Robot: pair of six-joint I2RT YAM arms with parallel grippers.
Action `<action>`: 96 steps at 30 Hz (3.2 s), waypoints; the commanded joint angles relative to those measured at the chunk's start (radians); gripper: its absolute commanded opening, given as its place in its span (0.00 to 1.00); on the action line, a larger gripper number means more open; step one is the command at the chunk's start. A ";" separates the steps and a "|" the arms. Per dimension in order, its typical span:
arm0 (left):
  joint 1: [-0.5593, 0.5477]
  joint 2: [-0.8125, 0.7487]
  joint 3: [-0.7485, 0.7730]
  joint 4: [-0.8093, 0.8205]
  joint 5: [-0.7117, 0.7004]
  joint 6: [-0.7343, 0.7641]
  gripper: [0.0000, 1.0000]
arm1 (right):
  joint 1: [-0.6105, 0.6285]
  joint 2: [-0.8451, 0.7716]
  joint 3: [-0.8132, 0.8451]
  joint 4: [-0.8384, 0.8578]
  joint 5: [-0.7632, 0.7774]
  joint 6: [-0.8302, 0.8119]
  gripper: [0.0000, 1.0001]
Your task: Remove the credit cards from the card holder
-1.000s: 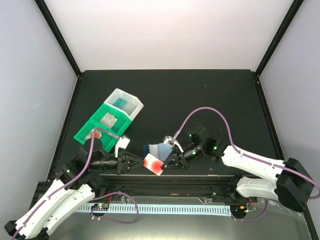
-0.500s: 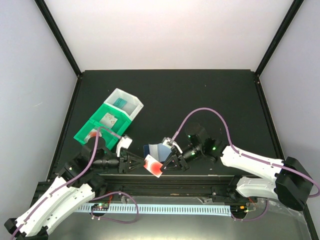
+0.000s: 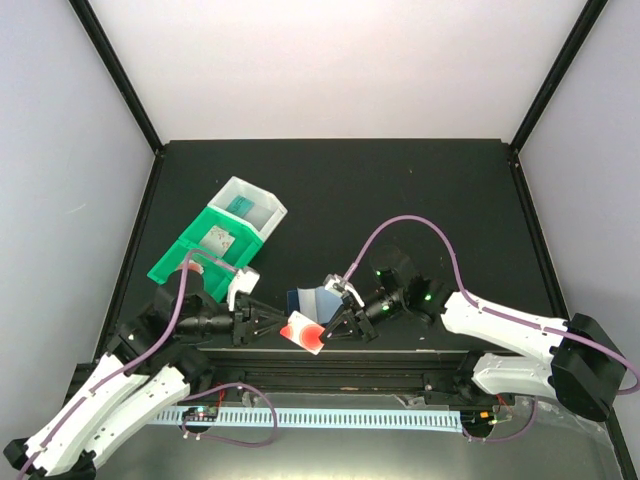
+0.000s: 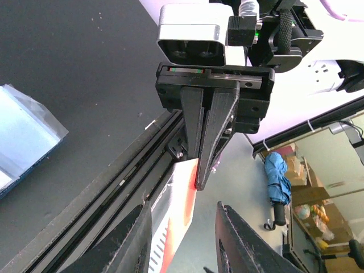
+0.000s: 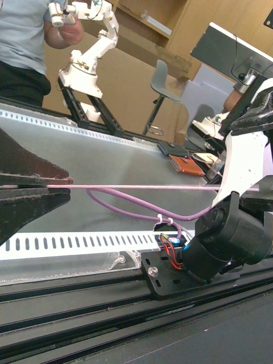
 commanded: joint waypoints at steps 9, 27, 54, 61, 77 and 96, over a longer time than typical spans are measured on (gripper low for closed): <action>-0.001 0.042 -0.024 0.012 0.059 0.011 0.25 | 0.006 0.014 0.003 0.062 -0.009 0.008 0.01; 0.001 0.039 -0.079 0.103 0.011 -0.045 0.02 | 0.006 -0.019 -0.008 0.072 0.134 0.047 0.41; 0.010 -0.021 -0.074 0.179 -0.760 -0.163 0.02 | 0.003 -0.139 -0.035 -0.086 0.496 0.076 1.00; 0.058 0.011 -0.088 0.171 -0.855 -0.191 0.02 | -0.008 -0.224 -0.074 -0.083 0.662 0.071 1.00; 0.347 0.003 -0.038 -0.060 -1.055 -0.296 0.01 | -0.025 -0.420 -0.094 -0.192 0.825 0.071 1.00; 0.598 0.145 -0.081 -0.051 -1.121 -0.347 0.02 | -0.024 -0.403 -0.099 -0.172 0.759 0.089 1.00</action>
